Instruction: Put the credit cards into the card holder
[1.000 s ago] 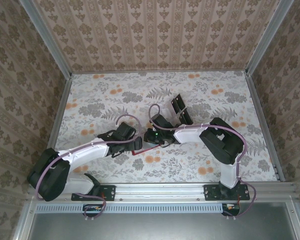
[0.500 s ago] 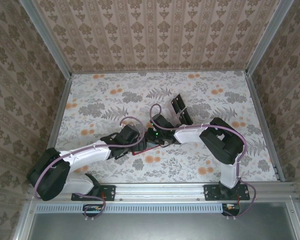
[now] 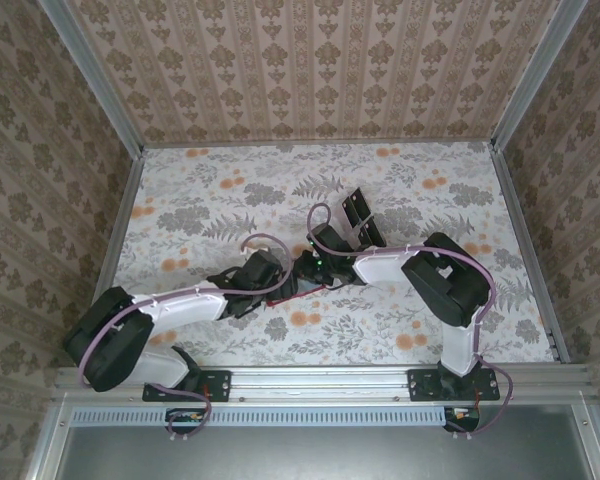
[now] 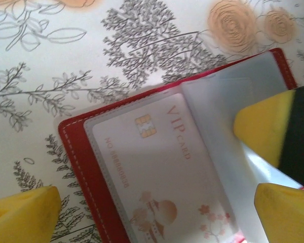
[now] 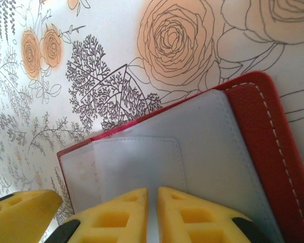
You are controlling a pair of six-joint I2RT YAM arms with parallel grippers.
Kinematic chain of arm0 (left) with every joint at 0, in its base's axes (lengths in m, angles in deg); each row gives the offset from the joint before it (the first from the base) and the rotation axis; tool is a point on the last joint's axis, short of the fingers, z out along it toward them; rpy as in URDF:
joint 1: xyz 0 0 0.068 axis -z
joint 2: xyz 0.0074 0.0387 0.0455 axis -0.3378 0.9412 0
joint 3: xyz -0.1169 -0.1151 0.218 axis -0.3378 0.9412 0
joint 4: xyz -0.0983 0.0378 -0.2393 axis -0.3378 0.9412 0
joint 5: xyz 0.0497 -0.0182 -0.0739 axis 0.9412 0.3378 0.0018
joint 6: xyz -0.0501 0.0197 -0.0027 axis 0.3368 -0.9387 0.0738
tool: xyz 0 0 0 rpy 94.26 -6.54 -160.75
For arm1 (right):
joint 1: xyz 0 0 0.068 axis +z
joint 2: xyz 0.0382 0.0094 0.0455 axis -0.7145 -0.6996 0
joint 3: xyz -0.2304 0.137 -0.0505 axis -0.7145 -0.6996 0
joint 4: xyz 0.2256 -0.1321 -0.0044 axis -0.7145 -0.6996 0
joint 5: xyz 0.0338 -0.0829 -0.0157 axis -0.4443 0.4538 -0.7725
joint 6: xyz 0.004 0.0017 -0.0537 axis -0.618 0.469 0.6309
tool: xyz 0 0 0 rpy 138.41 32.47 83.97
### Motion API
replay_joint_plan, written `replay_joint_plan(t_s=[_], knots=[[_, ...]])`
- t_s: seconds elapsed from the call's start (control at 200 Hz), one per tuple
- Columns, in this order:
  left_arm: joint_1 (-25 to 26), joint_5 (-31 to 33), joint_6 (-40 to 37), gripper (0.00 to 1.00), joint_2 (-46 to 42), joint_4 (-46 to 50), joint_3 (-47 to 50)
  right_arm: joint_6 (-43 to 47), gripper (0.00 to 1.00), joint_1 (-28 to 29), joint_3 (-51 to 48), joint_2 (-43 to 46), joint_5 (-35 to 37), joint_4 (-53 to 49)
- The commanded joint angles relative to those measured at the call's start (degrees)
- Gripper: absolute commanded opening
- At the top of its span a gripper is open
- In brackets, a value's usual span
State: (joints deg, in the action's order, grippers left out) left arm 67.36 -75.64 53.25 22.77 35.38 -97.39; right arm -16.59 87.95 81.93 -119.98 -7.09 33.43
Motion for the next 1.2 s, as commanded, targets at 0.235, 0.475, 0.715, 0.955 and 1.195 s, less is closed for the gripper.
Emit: replay_joint_plan(t_s=[0.235,0.475,0.715,0.955,1.195], knots=[[1.3,-0.4,2.0,1.00,5.0,4.2,2.4,-0.9,0.19,-0.3,-1.2,0.0,-3.3,-3.2],[1.2,-0.3,2.3,1.00,7.2,6.1,1.6,1.1,0.28,-1.0,-0.4,2.9,-3.6,-3.8],[1.3,-0.3,2.9,0.97,9.4,6.8,1.3,5.0,0.41,-2.2,0.0,8.1,-0.7,-8.6],[1.3,-0.1,2.7,0.97,9.5,6.8,1.2,6.1,0.42,-2.6,-1.3,7.7,-0.4,-9.0],[1.3,0.0,2.8,0.96,9.1,6.7,1.4,5.4,0.42,-2.6,-2.6,4.2,-1.4,-6.6]])
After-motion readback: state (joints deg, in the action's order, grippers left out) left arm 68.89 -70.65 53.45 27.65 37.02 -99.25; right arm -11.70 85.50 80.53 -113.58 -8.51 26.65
